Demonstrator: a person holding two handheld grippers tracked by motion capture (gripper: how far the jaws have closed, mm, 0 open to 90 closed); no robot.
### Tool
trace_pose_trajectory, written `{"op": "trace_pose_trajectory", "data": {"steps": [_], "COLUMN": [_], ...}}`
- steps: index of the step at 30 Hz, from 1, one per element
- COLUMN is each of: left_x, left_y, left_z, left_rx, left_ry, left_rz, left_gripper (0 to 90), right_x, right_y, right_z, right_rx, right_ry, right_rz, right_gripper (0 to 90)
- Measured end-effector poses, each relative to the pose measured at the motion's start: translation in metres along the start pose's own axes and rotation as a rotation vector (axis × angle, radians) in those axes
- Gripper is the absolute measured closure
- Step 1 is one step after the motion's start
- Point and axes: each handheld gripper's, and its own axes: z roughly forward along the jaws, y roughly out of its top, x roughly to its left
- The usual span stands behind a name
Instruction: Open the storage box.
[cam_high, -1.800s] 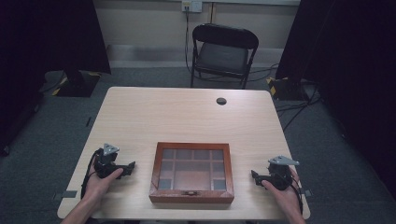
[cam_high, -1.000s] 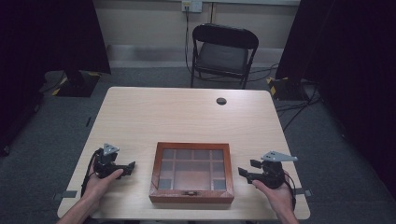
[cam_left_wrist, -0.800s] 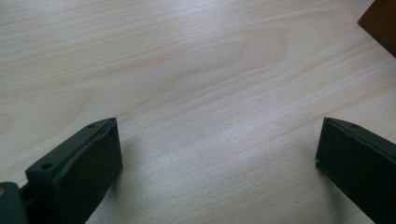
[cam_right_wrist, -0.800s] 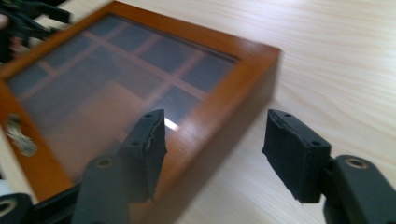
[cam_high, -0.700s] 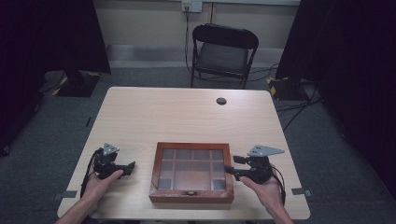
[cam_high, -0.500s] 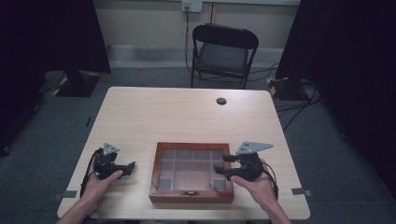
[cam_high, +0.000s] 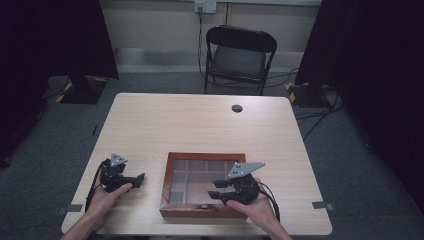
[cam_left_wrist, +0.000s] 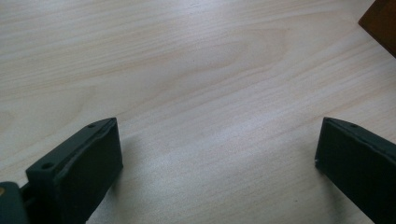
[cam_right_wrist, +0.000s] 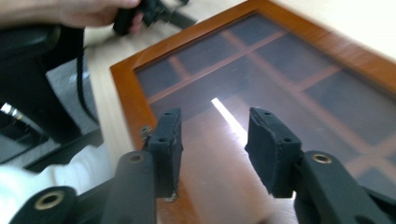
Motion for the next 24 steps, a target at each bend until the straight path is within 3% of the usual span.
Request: {"op": "trace_pose_trajectory", "data": {"steps": [2,7,19,24], "left_x": [0.000,0.000,0.000,0.000], "left_y": [0.000,0.000,0.000,0.000], "left_z": [0.000,0.000,0.000,0.000], "left_rx": [0.000,0.000,0.001,0.001], "left_ry": [0.000,-0.001,-0.001,-0.001], "left_rz": [0.000,0.000,0.001,0.001], "left_gripper": [0.0,0.0,0.0,0.0], "right_x": [0.006,0.015,0.018,0.019], "right_y": [-0.002,-0.003,-0.002,-0.008], "right_z": [0.010,0.021,0.024,0.022], "right_rx": [0.035,0.060,0.068,0.093], "right_ry": [0.040,0.085,0.125,0.111], "right_rz": [-0.023,-0.050,-0.073,-0.091], "right_gripper": [62.5,68.8,73.4,71.9]}}
